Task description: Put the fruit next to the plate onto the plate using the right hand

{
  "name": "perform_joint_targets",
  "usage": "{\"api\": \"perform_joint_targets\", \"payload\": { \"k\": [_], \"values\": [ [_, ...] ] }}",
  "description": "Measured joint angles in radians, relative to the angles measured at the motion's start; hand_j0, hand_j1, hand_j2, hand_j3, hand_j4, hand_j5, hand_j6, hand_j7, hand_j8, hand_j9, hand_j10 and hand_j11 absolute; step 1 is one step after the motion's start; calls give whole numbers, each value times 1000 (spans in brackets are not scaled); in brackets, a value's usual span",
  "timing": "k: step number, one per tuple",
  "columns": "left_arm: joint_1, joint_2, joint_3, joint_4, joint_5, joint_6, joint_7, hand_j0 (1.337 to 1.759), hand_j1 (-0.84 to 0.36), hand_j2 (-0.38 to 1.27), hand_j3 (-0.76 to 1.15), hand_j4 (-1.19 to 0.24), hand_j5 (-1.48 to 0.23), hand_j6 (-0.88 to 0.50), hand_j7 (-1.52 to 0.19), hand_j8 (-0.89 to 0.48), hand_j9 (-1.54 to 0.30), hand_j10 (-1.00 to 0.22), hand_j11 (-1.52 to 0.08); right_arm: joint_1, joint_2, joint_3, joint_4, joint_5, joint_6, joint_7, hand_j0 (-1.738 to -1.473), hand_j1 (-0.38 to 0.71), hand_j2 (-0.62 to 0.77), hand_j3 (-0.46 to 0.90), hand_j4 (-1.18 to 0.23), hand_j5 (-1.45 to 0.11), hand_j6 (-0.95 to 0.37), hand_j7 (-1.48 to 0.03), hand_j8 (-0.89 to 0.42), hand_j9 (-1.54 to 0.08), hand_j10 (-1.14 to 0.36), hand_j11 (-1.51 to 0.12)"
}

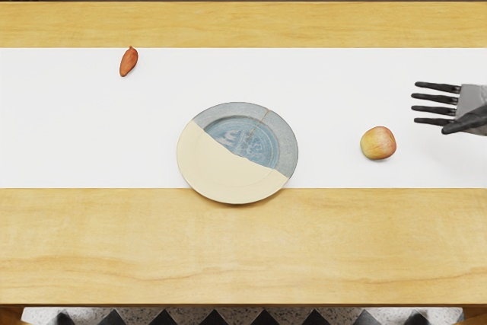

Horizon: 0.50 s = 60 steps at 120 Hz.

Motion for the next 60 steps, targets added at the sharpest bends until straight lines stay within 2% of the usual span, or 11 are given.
{"api": "perform_joint_targets", "payload": {
  "k": [14,22,33,46,60],
  "values": [
    [-1,0,0,0,0,0,0,1658,338,2,0,-9,-12,-10,-12,-10,-12,-9,-12,25,25,0,2,-27,0,-14,-1658,-349,0,0,0,0,3,0,2,0,2,0],
    [0,0,0,0,0,0,0,1658,339,2,0,-9,-12,-10,-12,-9,-12,-9,-12,44,32,53,42,-187,0,-17,-1658,-341,-1,0,-6,-9,-4,-9,-4,-9,-5,-9],
    [-1,0,0,0,0,0,0,1658,339,2,0,-9,-12,-9,-12,-9,-12,-9,-11,45,52,189,190,-473,0,-19,-1658,-280,-11,0,-58,-75,-56,-75,-56,-75,-57,-75],
    [0,0,0,0,0,0,0,1658,338,2,0,-10,-12,-10,-12,-10,-12,-9,-12,-51,79,304,414,-813,0,-20,-1658,-248,-17,0,-85,-110,-84,-110,-84,-110,-84,-110],
    [-1,0,0,0,0,0,0,1658,338,2,0,-9,-12,-10,-12,-10,-12,-9,-12,-147,173,348,532,-1169,-20,-21,-1658,-247,-16,0,-87,-111,-87,-111,-86,-111,-86,-111]
  ]
}}
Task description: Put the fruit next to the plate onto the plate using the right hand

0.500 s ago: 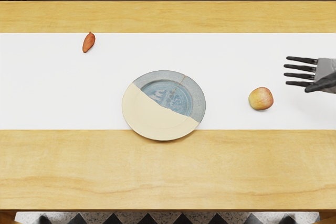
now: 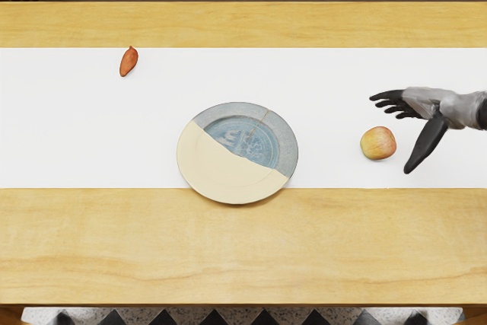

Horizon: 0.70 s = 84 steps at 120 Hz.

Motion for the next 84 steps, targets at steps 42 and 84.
{"api": "perform_joint_targets", "payload": {
  "k": [42,84],
  "values": [
    [0,0,0,0,0,0,0,1658,339,2,0,-10,-12,-10,-12,-10,-12,-9,-12,-52,92,-126,-18,-330,-389,0,-1658,-300,-7,0,-44,-55,-45,-55,-44,-55,-43,-55],
    [0,0,0,0,0,0,0,1658,338,2,0,-10,-12,-10,-12,-10,-12,-9,-12,-10,236,-215,-107,-457,-488,0,-1658,-232,-18,0,-101,-128,-102,-128,-101,-128,-100,-128]
  ]
}}
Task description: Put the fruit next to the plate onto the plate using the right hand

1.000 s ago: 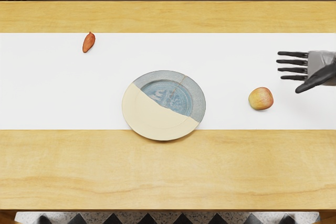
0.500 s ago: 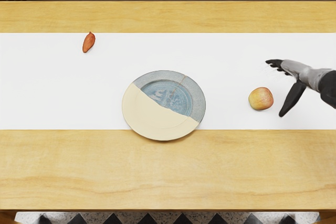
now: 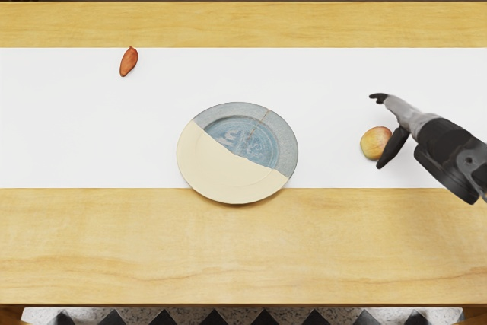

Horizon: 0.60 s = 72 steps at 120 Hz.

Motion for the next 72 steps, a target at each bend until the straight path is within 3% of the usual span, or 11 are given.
{"api": "perform_joint_targets", "payload": {
  "k": [43,72],
  "values": [
    [0,0,0,0,0,0,0,1658,339,2,0,-9,-12,-10,-11,-9,-11,-9,-11,5,5,-32,3,-3,14,0,-1658,-66,-47,0,-243,-316,-246,-314,-244,-315,-244,-315],
    [0,0,0,0,0,0,0,1658,339,2,0,-9,-12,-10,-11,-9,-11,-9,-11,23,-44,-20,24,87,119,0,-1658,155,-24,0,-442,-572,-443,-572,-409,-574,-440,-574]
  ]
}}
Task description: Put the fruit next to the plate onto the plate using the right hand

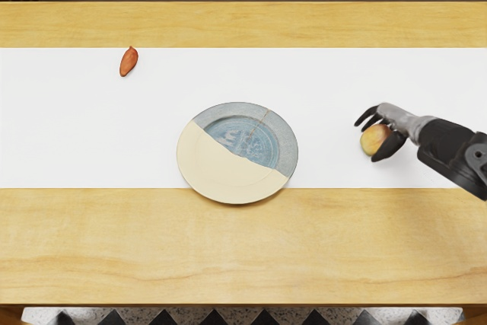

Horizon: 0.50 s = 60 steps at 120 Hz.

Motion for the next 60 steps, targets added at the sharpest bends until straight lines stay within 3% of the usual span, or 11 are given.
{"api": "perform_joint_targets", "payload": {
  "k": [15,60],
  "values": [
    [1,0,0,0,0,0,0,1658,338,2,0,-10,-12,-10,-12,-10,-12,-9,-12,6,-9,2,3,20,31,0,-1656,187,95,0,-534,-694,-455,-693,-383,-698,-483,-698],
    [0,0,0,0,0,0,0,1658,339,2,0,-9,-12,-10,-12,-9,-11,-9,-11,43,-49,6,37,152,62,0,-1653,161,49,0,-626,-835,-419,-822,-332,-838,-455,-837]
  ]
}}
